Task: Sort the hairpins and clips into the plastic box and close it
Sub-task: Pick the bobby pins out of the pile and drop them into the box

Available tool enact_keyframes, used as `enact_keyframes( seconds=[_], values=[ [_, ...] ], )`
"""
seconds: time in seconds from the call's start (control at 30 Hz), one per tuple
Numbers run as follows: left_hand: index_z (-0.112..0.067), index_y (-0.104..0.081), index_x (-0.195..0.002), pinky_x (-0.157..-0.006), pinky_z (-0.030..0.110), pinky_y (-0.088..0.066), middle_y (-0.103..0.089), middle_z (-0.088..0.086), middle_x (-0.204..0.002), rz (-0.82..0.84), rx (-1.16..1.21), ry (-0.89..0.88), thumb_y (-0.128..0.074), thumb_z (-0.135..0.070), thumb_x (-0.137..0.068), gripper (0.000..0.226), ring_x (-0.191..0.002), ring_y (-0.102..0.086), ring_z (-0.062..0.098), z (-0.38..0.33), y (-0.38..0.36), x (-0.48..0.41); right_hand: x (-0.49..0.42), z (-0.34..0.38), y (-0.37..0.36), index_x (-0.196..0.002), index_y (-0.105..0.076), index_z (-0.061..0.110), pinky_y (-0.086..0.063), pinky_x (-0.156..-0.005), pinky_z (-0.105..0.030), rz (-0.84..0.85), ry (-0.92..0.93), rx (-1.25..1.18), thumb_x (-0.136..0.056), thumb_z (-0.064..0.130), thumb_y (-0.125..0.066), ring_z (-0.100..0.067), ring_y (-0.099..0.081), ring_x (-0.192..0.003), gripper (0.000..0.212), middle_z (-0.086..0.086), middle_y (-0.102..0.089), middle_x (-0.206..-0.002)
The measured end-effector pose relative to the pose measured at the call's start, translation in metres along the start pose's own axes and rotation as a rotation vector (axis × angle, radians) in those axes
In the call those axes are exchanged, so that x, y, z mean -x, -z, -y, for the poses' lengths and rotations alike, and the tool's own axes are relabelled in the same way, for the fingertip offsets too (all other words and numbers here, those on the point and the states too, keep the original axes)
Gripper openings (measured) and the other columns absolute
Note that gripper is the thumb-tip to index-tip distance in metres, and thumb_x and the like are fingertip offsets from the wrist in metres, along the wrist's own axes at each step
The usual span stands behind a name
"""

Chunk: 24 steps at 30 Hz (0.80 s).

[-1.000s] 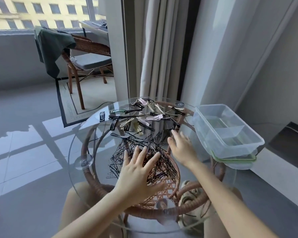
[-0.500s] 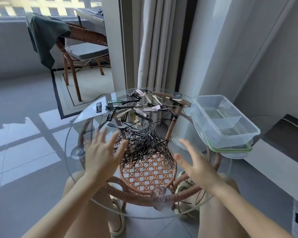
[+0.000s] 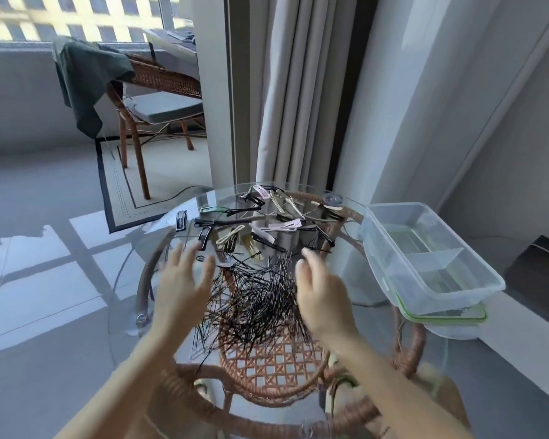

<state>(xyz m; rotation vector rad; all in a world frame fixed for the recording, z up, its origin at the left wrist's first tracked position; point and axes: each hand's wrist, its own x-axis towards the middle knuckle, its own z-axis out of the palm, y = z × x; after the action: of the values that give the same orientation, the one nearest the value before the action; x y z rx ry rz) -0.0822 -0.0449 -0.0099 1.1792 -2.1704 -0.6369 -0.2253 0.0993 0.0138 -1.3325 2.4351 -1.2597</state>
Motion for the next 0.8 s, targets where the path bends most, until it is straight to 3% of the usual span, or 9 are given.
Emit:
enact_keyframes(
  seconds=[0.03,0.07,0.13,0.2,0.37,0.47,0.63,0.8],
  values=[
    [-0.017,-0.038,-0.137,-0.109,0.053,-0.029,-0.029,0.008,-0.150,-0.034,-0.018,0.008,-0.036,-0.045,-0.093,0.052,-0.139,-0.025,0.024,0.008,0.004,-0.016,-0.020,-0.007,0.004,-0.134,-0.042,0.010,-0.044,-0.067,-0.019,-0.065,-0.004,0.004,-0.098,0.034,-0.030,-0.007,-0.051,-0.070,0.045,0.010,-0.054,-0.081],
    [-0.016,-0.037,-0.137,-0.109,0.054,-0.029,-0.029,0.011,-0.150,-0.038,-0.036,0.024,-0.037,-0.045,-0.093,0.053,-0.139,-0.024,0.025,0.017,0.007,-0.033,-0.042,-0.015,0.007,-0.133,-0.044,0.008,-0.046,-0.073,-0.025,-0.100,-0.024,0.012,-0.098,0.031,-0.033,-0.013,-0.055,-0.079,0.043,0.003,-0.059,-0.089],
    [-0.017,-0.033,-0.140,-0.110,0.054,-0.025,-0.027,0.017,-0.150,0.008,-0.090,0.072,-0.034,-0.050,-0.092,0.058,-0.141,-0.019,0.029,0.033,0.006,-0.070,-0.085,-0.035,0.007,-0.131,-0.045,0.005,-0.038,-0.100,-0.036,-0.116,-0.087,0.081,-0.098,0.030,-0.035,-0.023,-0.049,-0.119,0.042,-0.011,-0.056,-0.127],
    [-0.021,-0.030,-0.142,-0.111,0.055,-0.023,-0.027,0.020,-0.149,0.063,-0.157,0.112,-0.030,-0.059,-0.089,0.065,-0.141,-0.018,0.033,0.045,-0.002,-0.103,-0.123,-0.057,0.000,-0.129,-0.045,0.005,-0.030,-0.107,-0.041,-0.112,-0.142,0.197,-0.098,0.033,-0.035,-0.028,-0.035,-0.133,0.043,-0.016,-0.044,-0.140],
    [-0.032,-0.021,-0.144,-0.115,0.053,-0.008,-0.022,0.017,-0.152,0.190,-0.363,0.076,-0.016,-0.074,-0.079,0.078,-0.141,-0.013,0.039,0.049,-0.036,-0.158,-0.187,-0.096,-0.013,-0.133,-0.041,0.008,-0.030,-0.107,-0.044,-0.067,-0.293,0.338,-0.093,0.045,-0.035,-0.034,-0.036,-0.128,0.055,-0.018,-0.044,-0.137],
    [-0.039,-0.023,-0.141,-0.113,0.050,-0.001,-0.017,0.007,-0.155,0.279,-0.357,-0.007,-0.012,-0.081,-0.072,0.082,-0.142,-0.006,0.036,0.040,-0.050,-0.169,-0.199,-0.096,-0.027,-0.125,-0.053,0.015,-0.026,-0.109,-0.044,0.040,-0.158,0.361,-0.092,0.045,-0.039,-0.029,-0.037,-0.128,0.047,-0.008,-0.051,-0.134],
    [-0.038,-0.035,-0.137,-0.109,0.036,0.005,-0.023,-0.007,-0.153,0.372,-0.247,-0.271,-0.011,-0.080,-0.069,0.083,-0.144,-0.007,0.020,0.025,-0.054,-0.155,-0.176,-0.078,-0.036,-0.117,-0.060,0.016,-0.024,-0.107,-0.029,0.170,0.010,0.110,-0.093,0.031,-0.048,-0.018,-0.039,-0.130,0.032,0.000,-0.054,-0.134],
    [-0.034,-0.042,-0.134,-0.112,0.034,-0.007,-0.026,-0.020,-0.144,0.459,-0.077,-0.320,-0.026,-0.072,-0.079,0.069,-0.140,-0.009,0.007,0.003,-0.050,-0.129,-0.140,-0.047,-0.045,-0.122,-0.058,0.021,-0.015,-0.112,-0.027,0.321,0.212,0.091,-0.092,0.030,-0.050,-0.006,-0.033,-0.130,0.032,0.003,-0.047,-0.141]
  ],
)
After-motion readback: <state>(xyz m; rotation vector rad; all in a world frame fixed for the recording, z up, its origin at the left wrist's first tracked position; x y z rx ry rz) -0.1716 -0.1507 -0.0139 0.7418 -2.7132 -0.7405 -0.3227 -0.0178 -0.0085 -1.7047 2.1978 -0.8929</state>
